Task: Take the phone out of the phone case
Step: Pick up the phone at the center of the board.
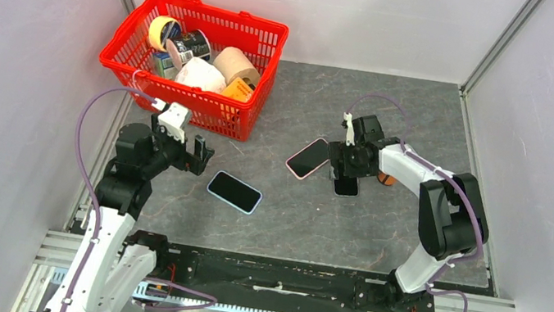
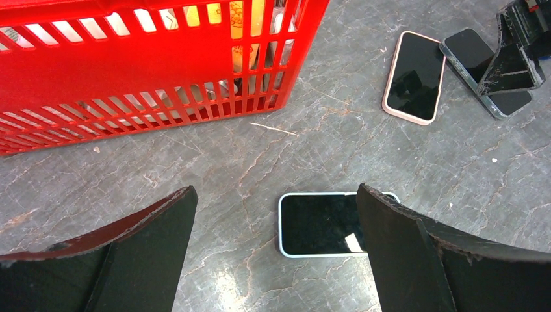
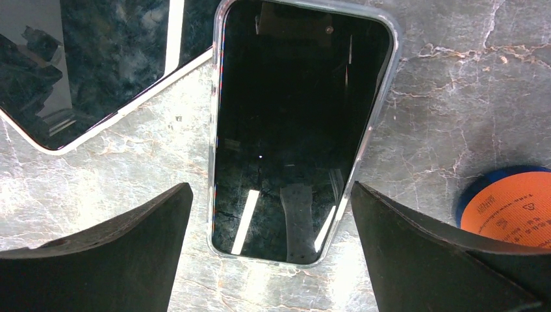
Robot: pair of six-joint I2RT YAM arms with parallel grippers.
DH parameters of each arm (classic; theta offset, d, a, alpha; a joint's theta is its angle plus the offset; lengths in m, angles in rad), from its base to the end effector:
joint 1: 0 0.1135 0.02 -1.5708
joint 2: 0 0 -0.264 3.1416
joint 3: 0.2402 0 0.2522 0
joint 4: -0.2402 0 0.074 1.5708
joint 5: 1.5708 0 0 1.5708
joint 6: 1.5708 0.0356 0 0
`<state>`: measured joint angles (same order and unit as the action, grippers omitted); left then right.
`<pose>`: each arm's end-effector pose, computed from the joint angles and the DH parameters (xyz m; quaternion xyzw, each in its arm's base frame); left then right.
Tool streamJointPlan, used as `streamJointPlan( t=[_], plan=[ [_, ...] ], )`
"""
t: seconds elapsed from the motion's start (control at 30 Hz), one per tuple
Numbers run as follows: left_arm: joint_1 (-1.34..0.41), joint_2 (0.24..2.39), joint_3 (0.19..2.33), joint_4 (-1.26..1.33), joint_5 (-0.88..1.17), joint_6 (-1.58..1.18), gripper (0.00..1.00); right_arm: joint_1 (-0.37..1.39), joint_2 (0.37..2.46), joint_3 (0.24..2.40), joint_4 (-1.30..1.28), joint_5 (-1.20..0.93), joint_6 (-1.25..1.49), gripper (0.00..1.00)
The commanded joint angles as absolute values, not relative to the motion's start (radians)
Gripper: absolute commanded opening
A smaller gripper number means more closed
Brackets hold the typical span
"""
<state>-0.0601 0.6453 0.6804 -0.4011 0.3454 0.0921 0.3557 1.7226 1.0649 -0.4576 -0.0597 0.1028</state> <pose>0.1512 -0.0212 0.3024 0.1588 0.8020 -0.1326 0.5604 0.3167 0.1199 0.1738 -0.1295 0.9651 0.0796 0.2132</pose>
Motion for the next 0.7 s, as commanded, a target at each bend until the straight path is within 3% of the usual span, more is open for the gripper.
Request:
streamJointPlan(
  t=[0.0, 0.67],
  plan=[
    [-0.054, 0.637, 0.679, -0.358, 0.371, 0.126, 0.99, 0.354, 1.710, 1.097, -0.456, -0.078, 0.122, 0.99],
    [-0.052, 0.642, 0.676, -0.357, 0.373, 0.125, 0.99, 0.354, 1.809, 1.120, -0.460, -0.006, 0.134, 0.99]
  ],
)
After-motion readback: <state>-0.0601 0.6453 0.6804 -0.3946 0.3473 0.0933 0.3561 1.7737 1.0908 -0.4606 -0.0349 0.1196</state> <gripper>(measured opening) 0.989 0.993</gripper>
